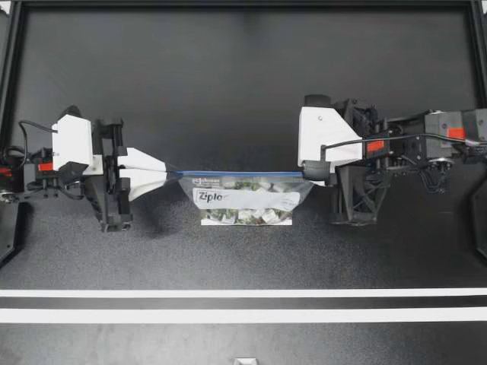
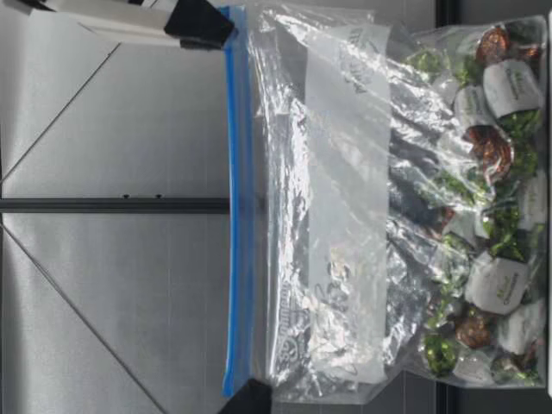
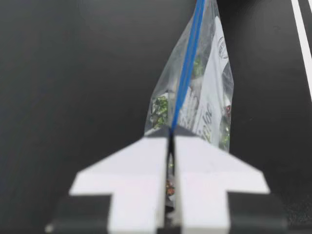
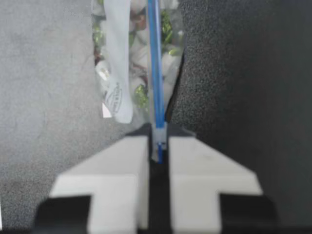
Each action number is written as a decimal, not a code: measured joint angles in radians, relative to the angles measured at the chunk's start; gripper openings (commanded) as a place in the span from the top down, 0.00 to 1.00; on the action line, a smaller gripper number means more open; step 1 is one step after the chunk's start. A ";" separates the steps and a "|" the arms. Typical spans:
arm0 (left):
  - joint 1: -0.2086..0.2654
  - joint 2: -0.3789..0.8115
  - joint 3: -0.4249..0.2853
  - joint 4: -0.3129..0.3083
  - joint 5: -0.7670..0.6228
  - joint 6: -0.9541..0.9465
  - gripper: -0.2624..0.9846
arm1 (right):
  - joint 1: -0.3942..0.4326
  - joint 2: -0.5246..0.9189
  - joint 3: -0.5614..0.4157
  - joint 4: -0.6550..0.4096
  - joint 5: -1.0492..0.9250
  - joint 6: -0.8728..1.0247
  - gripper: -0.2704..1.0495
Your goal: Slide open the ziploc bag.
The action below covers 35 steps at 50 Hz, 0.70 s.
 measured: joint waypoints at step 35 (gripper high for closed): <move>-0.002 -0.002 -0.003 0.000 0.009 0.000 0.95 | -0.002 -0.011 0.026 0.000 -0.057 0.002 0.89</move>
